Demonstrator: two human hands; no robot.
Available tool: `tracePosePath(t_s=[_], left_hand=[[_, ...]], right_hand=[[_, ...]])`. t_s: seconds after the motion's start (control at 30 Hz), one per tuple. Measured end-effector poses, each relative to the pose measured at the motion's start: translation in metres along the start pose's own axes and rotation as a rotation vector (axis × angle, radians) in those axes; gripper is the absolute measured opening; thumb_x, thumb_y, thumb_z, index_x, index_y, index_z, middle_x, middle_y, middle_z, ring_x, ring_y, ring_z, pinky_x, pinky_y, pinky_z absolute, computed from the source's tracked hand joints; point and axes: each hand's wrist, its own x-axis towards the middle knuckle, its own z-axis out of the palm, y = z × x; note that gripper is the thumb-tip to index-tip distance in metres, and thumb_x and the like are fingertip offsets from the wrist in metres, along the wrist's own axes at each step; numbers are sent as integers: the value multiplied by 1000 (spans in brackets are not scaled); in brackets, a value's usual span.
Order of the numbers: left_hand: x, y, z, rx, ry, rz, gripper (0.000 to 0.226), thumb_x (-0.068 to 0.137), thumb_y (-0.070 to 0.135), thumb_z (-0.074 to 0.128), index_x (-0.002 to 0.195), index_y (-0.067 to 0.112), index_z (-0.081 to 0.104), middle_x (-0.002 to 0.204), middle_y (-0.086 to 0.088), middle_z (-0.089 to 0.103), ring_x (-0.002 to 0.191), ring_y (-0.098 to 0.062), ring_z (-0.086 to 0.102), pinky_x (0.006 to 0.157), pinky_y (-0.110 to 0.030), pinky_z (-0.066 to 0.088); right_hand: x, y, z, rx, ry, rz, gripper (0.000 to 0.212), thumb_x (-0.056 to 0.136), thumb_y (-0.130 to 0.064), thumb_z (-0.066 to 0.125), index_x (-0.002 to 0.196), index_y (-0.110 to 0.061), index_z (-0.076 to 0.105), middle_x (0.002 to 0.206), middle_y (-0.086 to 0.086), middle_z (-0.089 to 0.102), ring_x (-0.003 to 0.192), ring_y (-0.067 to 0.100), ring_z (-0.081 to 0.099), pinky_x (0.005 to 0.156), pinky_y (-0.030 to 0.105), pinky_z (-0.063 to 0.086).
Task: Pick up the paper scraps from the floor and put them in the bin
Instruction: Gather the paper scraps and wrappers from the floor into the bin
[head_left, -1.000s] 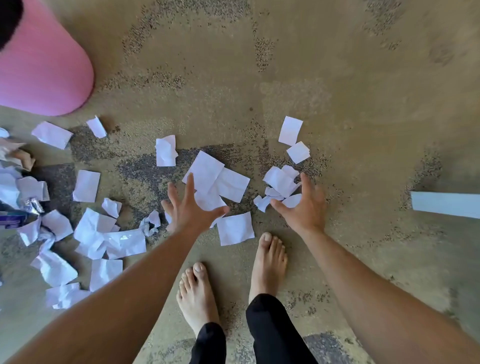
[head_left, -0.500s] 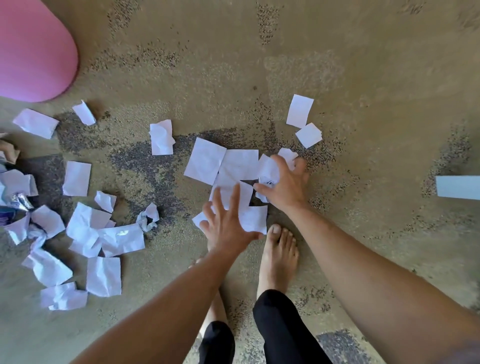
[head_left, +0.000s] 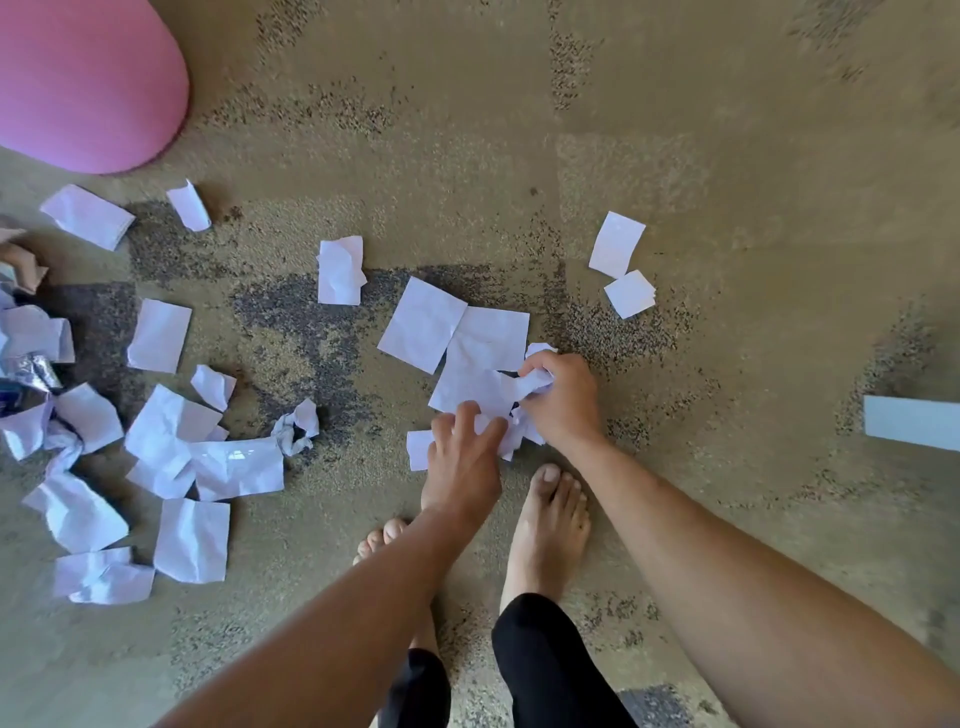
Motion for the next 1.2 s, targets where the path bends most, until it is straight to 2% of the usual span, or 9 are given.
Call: tracePosePath(t_s=[0.17, 0.23, 0.33, 0.47, 0.6, 0.73, 0.87, 1.07, 1.2], left_hand=[[10, -9, -19, -197, -7, -98, 29, 75, -11, 49, 96, 7, 58, 105, -13, 49, 94, -37, 46, 72, -42, 41], [11, -15, -38, -335, 11, -166, 20, 76, -10, 47, 84, 7, 54, 88, -9, 51, 80, -33, 49, 61, -34, 36], [7, -22, -77, -501, 56, -317, 17, 81, -8, 47, 76, 8, 46, 65, 1, 44, 63, -21, 41, 47, -27, 27], [-5, -23, -134, -763, 113, -523, 17, 86, 1, 52, 80, 17, 48, 68, -1, 49, 59, -17, 41, 46, -23, 32], [-16, -22, -196, -1048, 260, -592, 17, 84, 7, 60, 94, 21, 60, 93, -17, 67, 74, -26, 58, 60, -34, 45], [-31, -17, -262, -1223, 393, -584, 31, 84, 0, 61, 84, 30, 62, 89, -4, 69, 82, -24, 63, 74, -41, 54], [-39, -15, -330, -1400, 526, -567, 39, 84, -11, 59, 90, 26, 64, 84, 7, 72, 85, -19, 67, 84, -45, 55], [-33, -39, -414, -1496, 728, -500, 32, 82, -14, 60, 101, 12, 62, 78, 8, 70, 74, -12, 67, 69, -38, 57], [-23, -69, -451, -1487, 796, -514, 32, 83, -9, 62, 104, 15, 61, 87, 7, 69, 82, -15, 66, 69, -32, 57]], right_hand=[[-10, -11, -17, 290, -52, 116, 26, 72, 8, 73, 83, -15, 65, 90, 2, 61, 76, 12, 55, 55, 12, 38], [-18, -22, -23, 437, -69, 158, 24, 74, 8, 75, 84, -13, 66, 87, -5, 62, 73, 3, 55, 55, 16, 44], [-28, -44, -32, 584, -83, 201, 28, 74, 5, 77, 78, -21, 66, 91, -8, 64, 77, 8, 59, 54, 14, 45], [-40, -86, -50, 777, -117, 268, 29, 75, 5, 77, 77, -22, 66, 99, 3, 67, 78, 15, 64, 61, 24, 49], [-52, -143, -73, 937, -159, 275, 30, 77, 11, 71, 78, -18, 63, 86, -3, 67, 70, 15, 67, 69, 31, 48], [-61, -202, -94, 998, -227, 253, 31, 79, 11, 69, 87, -17, 61, 87, 4, 66, 82, 23, 63, 76, 38, 47], [-62, -270, -112, 992, -294, 159, 29, 80, 7, 70, 84, -20, 62, 81, 0, 66, 74, 16, 64, 71, 35, 48], [-49, -369, -117, 995, -317, 63, 32, 79, 14, 67, 77, -17, 57, 78, 2, 64, 67, 13, 62, 60, 26, 52], [-42, -424, -102, 957, -314, 68, 34, 79, 12, 69, 78, -20, 58, 81, 2, 64, 78, 20, 60, 70, 34, 48]])
